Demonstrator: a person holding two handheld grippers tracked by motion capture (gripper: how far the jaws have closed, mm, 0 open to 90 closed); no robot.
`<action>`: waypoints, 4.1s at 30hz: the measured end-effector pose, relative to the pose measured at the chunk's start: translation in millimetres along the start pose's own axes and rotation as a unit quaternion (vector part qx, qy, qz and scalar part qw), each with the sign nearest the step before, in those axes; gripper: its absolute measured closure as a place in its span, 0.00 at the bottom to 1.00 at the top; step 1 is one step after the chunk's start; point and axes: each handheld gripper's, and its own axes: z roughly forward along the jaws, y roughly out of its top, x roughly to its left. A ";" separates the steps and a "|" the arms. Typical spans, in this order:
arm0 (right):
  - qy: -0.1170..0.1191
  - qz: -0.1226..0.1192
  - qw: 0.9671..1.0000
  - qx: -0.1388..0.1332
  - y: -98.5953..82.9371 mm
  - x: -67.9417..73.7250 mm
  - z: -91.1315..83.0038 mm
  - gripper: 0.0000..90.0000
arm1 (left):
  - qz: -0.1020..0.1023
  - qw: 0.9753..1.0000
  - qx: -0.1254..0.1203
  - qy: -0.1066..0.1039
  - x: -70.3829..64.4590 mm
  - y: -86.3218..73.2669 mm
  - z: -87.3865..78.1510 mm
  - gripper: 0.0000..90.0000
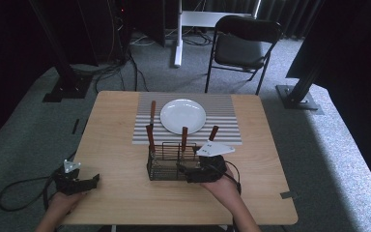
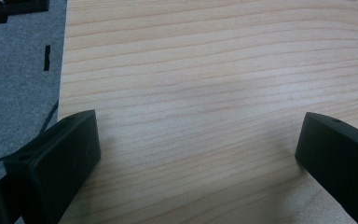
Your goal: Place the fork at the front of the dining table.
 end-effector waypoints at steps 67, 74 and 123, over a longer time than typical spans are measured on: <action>-0.107 0.113 0.987 0.045 60.0 35.1 128.0 0.84 | 0.002 1.000 0.001 -0.001 0.2 -0.3 -0.4 0.00; -0.125 0.101 0.987 0.025 57.3 41.0 124.3 0.84 | 0.003 1.000 0.000 -0.001 0.3 -0.3 -0.4 0.00; -0.143 0.068 0.983 -0.094 108.8 46.8 73.4 0.85 | 0.002 1.000 0.001 -0.002 0.1 -0.3 -0.4 0.00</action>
